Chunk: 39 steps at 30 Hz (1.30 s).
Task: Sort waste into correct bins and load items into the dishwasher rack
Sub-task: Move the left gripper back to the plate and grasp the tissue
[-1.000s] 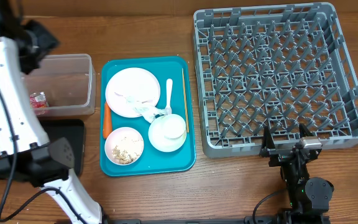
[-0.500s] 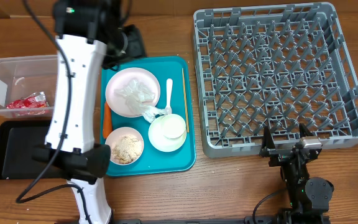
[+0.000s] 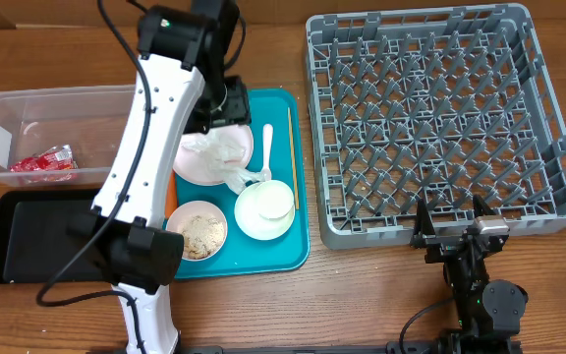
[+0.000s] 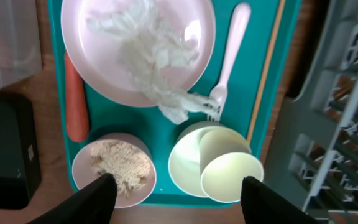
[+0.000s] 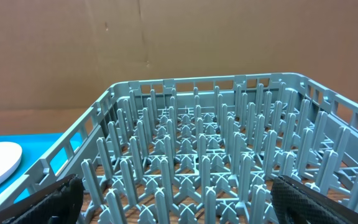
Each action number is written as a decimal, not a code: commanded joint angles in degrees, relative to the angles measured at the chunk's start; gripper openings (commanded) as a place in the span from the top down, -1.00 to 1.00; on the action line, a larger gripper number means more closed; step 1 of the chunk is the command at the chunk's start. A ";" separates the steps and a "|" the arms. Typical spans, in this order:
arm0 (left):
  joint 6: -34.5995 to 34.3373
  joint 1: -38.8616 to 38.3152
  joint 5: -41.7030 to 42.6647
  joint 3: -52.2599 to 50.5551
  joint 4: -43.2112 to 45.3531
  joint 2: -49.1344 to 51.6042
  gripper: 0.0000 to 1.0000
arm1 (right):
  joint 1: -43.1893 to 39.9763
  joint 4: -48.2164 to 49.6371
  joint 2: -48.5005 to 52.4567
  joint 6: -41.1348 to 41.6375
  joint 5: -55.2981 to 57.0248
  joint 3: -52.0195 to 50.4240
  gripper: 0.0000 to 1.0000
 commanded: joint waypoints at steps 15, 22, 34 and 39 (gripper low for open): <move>-16.44 -0.17 6.45 -24.90 15.91 -0.98 -0.27 | -0.42 0.33 -0.68 0.22 0.31 -0.61 -1.00; -19.04 -0.20 7.80 -31.43 23.96 -0.98 -0.26 | -0.42 0.33 -0.68 0.22 0.31 -0.61 -1.00; -20.50 -0.20 7.82 -39.23 30.49 -0.98 -0.14 | -0.42 0.33 -0.68 0.22 0.31 -0.61 -1.00; -20.48 -0.20 7.78 -39.23 31.61 -0.98 0.08 | -0.42 0.31 -0.68 0.22 0.31 -0.61 -1.00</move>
